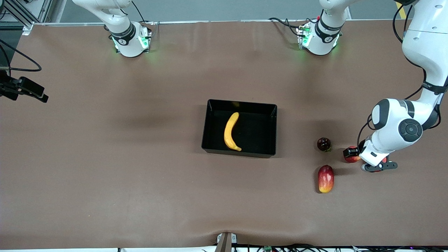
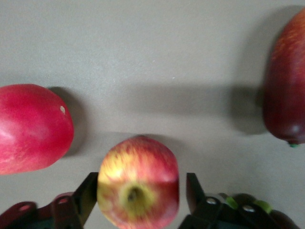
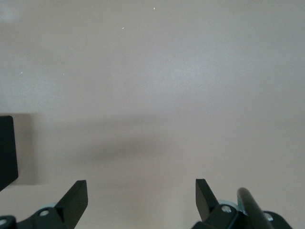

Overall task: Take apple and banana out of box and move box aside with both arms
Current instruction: 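Move the left gripper back over the banana in the tray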

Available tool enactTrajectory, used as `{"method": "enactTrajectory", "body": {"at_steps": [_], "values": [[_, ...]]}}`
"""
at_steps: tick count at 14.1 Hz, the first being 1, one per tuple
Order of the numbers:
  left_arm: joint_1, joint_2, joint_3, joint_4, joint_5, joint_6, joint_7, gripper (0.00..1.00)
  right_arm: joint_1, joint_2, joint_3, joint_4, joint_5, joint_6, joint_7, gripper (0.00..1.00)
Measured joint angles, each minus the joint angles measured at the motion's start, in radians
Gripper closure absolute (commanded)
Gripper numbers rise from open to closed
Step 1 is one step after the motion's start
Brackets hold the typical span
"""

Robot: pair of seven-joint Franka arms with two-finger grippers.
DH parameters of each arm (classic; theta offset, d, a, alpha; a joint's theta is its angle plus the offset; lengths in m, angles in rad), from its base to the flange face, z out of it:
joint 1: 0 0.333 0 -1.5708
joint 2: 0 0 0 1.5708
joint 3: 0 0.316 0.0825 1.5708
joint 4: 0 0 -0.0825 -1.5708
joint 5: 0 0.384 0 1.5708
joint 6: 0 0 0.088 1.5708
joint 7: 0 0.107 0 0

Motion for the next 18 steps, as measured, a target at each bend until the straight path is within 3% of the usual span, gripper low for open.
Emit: {"method": "enactTrajectory", "body": {"at_steps": [4, 7, 12, 18], "values": [[0.002, -0.123, -0.098, 0.029, -0.003, -0.166, -0.011, 0.00, 0.000, 0.002, 0.000, 0.000, 0.000, 0.000, 0.000, 0.00], [-0.002, -0.208, -0.215, 0.029, -0.005, -0.280, -0.086, 0.00, 0.000, 0.006, 0.000, 0.000, 0.000, 0.000, 0.000, 0.00], [-0.033, -0.223, -0.421, 0.022, -0.007, -0.344, -0.272, 0.00, 0.000, 0.008, 0.002, 0.000, 0.000, 0.000, 0.000, 0.00], [-0.266, -0.164, -0.439, 0.081, 0.011, -0.336, -0.510, 0.00, 0.000, 0.008, 0.002, 0.000, 0.000, 0.001, 0.000, 0.00]]}}
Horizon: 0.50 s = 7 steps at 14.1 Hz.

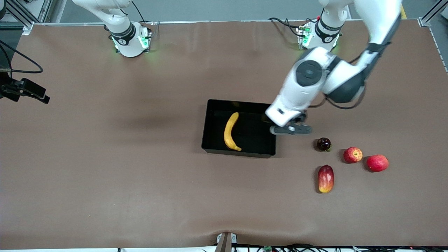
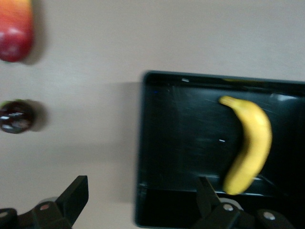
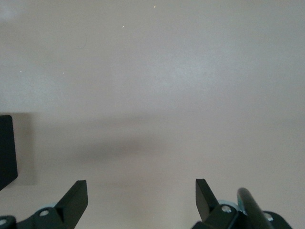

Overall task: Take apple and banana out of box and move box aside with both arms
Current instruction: 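Move the left gripper back over the banana in the tray, then grasp the banana with the left gripper while the right gripper reaches in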

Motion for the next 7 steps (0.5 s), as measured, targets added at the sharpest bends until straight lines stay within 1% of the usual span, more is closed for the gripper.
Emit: {"method": "enactTrajectory", "body": {"at_steps": [4, 7], "values": [[-0.118, 0.099, 0.003, 0.043, 0.103, 0.005, -0.092, 0.00, 0.000, 0.008, 0.001, 0.000, 0.000, 0.000, 0.000, 0.00], [-0.177, 0.182, 0.005, 0.064, 0.146, 0.053, -0.175, 0.00, 0.000, 0.022, 0.001, 0.000, 0.000, 0.002, 0.000, 0.00]]}}
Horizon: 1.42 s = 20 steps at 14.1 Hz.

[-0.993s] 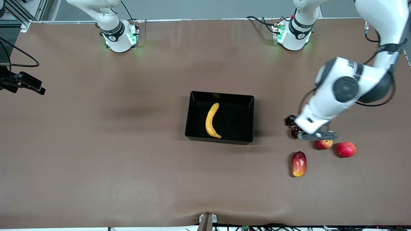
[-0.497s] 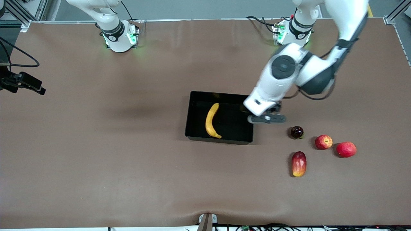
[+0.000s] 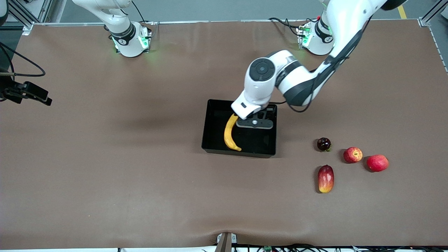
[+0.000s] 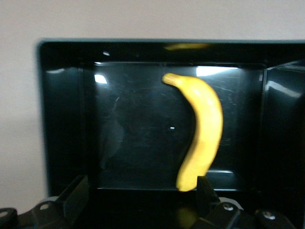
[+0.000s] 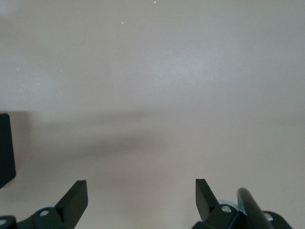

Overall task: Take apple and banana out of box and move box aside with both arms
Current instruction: 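Grasp the banana with the left gripper while the right gripper reaches in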

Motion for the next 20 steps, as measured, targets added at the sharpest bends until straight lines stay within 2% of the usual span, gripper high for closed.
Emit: {"method": "enactTrajectory", "body": {"at_steps": [4, 9, 11, 15, 16, 17, 20], "values": [[-0.044, 0.106, 0.022, 0.038, 0.055, 0.106, -0.020, 0.00, 0.000, 0.012, 0.000, 0.000, 0.000, 0.003, 0.000, 0.00], [-0.269, 0.157, 0.227, 0.092, 0.057, 0.163, -0.110, 0.00, 0.001, 0.046, 0.007, -0.001, 0.000, 0.002, -0.002, 0.00], [-0.321, 0.187, 0.252, 0.130, 0.057, 0.164, -0.142, 0.00, 0.001, 0.090, 0.007, -0.008, 0.000, 0.002, -0.002, 0.00], [-0.339, 0.240, 0.265, 0.159, 0.057, 0.219, -0.174, 0.00, 0.002, 0.164, 0.008, -0.010, 0.000, 0.002, -0.004, 0.00], [-0.342, 0.247, 0.269, 0.161, 0.057, 0.223, -0.178, 0.04, 0.002, 0.168, 0.008, -0.010, 0.000, 0.001, -0.005, 0.00], [-0.344, 0.252, 0.272, 0.164, 0.058, 0.225, -0.178, 0.17, 0.002, 0.169, 0.009, -0.010, 0.000, -0.001, -0.005, 0.00], [-0.344, 0.253, 0.280, 0.168, 0.059, 0.226, -0.179, 0.39, 0.012, 0.169, 0.014, -0.012, 0.003, -0.016, -0.005, 0.00]]}}
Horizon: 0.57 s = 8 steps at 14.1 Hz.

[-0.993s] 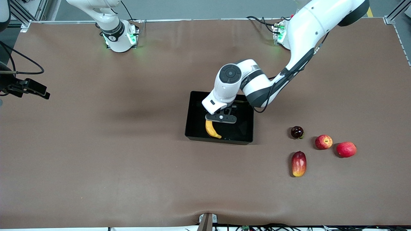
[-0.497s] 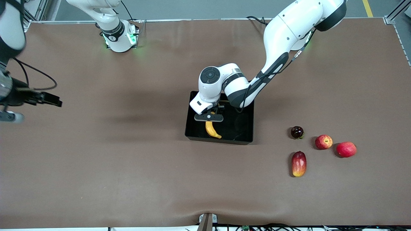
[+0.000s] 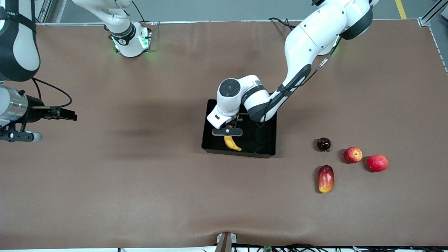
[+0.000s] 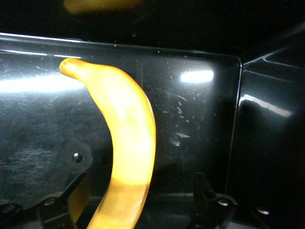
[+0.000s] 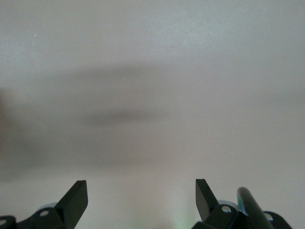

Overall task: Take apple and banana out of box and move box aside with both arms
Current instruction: 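Grasp the banana with the left gripper while the right gripper reaches in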

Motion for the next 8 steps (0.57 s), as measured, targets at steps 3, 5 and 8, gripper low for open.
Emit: {"method": "enactTrajectory", "body": {"at_steps": [3, 5, 8], "values": [[-0.001, 0.000, 0.009, 0.000, 0.000, 0.000, 0.000, 0.51, 0.009, 0.001, 0.003, -0.006, 0.083, -0.002, 0.001, 0.00], [-0.002, 0.001, 0.013, 0.000, 0.000, 0.000, -0.001, 0.72, 0.008, 0.002, 0.003, -0.008, 0.127, -0.003, 0.001, 0.00], [-0.002, 0.001, 0.016, 0.000, 0.001, 0.000, -0.001, 1.00, 0.010, 0.004, 0.003, -0.008, 0.139, -0.004, 0.001, 0.00]]}}
